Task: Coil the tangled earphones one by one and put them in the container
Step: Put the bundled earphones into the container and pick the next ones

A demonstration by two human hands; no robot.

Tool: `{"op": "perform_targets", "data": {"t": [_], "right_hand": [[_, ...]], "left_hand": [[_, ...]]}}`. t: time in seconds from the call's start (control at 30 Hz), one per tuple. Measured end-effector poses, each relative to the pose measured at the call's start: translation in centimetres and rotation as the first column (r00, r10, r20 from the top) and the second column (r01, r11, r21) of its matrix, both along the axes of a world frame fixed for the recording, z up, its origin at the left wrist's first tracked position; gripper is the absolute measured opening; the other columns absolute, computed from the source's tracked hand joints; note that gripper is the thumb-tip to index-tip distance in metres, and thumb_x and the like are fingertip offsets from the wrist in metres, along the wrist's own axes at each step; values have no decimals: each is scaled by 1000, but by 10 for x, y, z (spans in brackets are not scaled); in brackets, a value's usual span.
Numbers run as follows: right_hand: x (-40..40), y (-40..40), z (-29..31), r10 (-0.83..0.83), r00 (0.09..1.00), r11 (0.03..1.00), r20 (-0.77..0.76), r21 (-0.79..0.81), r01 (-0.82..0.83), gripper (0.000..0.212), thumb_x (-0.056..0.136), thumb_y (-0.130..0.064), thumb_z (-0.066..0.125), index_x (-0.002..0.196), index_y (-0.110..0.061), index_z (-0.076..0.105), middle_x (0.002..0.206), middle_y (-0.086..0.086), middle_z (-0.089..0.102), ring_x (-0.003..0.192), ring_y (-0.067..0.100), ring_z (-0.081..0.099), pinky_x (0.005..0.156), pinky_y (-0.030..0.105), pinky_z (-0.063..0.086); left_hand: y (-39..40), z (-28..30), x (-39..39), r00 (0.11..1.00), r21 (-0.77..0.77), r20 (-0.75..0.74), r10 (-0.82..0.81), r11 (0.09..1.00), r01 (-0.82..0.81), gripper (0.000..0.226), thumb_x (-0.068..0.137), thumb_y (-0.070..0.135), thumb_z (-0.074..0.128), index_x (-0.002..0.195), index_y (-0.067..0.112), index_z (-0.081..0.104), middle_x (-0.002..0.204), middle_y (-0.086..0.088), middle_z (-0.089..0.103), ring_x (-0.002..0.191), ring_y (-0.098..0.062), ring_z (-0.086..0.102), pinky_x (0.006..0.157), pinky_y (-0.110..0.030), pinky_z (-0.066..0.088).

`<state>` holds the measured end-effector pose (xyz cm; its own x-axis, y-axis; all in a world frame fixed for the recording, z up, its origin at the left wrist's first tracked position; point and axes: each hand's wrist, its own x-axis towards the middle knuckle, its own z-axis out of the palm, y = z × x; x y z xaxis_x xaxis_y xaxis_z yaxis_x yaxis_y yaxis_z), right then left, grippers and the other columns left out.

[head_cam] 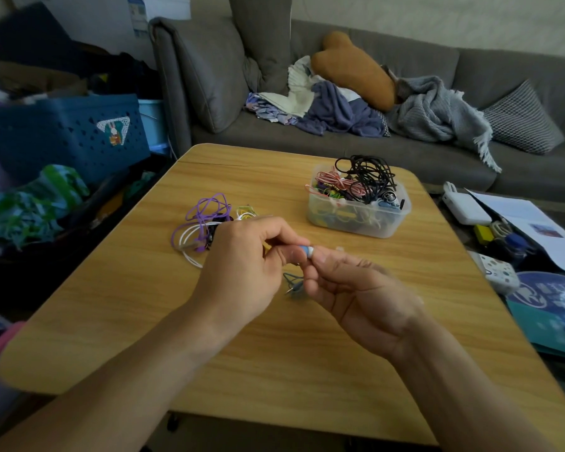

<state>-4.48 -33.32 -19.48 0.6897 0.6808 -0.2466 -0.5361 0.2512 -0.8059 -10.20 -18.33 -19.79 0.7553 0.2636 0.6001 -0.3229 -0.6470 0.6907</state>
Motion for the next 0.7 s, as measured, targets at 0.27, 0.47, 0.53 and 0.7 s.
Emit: {"op": "perform_targets", "data": {"t": [0.27,0.47,0.53,0.7], "right_hand": [[-7,4,2,-67,979,997,192,-24,73,14,75,-11,66,75,-6,78,66,10,67,56,12,63,57,21,56],[-7,2,3,-51,992,998,117,-25,55,15,77,-11,64,78,-5,78,65,9,66,56,11,63,58,20,57],[-6,3,4,-45,995,999,90,-11,46,15,77,-10,64,80,-4,77,65,9,66,56,11,63,58,20,57],[-3,1,7,-41,994,999,105,2,41,16,77,-10,64,80,-4,78,75,11,71,63,12,67,63,22,59]], "left_hand": [[3,1,-2,999,-49,-53,2,999,-5,11,77,8,77,77,19,75,66,15,68,62,-2,63,63,-22,51],[1,3,-1,1000,98,18,25,995,-27,11,74,2,77,78,12,76,70,14,69,68,8,62,64,-5,43],[1,3,-1,999,80,31,16,997,-18,7,76,8,75,80,14,75,73,14,70,70,3,64,64,-9,45],[3,7,-4,999,133,37,-8,991,3,23,81,7,73,102,16,75,75,18,65,63,16,53,61,1,33]]}}
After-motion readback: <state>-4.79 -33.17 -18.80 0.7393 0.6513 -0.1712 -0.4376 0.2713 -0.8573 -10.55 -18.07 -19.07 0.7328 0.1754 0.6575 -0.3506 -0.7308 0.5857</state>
